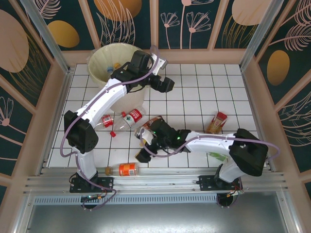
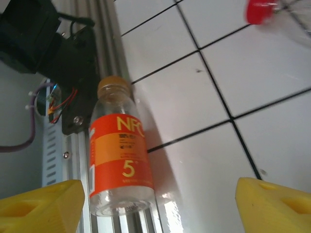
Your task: Put the plastic bottles in the bin
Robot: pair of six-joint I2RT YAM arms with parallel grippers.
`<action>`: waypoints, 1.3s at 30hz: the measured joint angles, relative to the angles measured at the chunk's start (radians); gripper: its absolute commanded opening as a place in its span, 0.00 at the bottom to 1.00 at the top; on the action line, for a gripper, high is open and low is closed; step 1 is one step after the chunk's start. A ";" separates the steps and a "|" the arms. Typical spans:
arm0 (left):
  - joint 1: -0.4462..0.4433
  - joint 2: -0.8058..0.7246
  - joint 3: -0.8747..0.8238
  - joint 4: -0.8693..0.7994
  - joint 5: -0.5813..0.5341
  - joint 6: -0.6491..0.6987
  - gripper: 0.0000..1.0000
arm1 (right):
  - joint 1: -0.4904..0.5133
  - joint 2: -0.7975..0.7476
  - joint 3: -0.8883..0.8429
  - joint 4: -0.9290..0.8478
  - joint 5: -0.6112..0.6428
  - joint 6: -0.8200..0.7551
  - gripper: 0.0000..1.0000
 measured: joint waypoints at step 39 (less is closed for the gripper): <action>0.000 0.000 -0.013 -0.004 0.039 0.020 0.99 | 0.197 0.383 0.274 -0.182 0.059 -0.207 0.58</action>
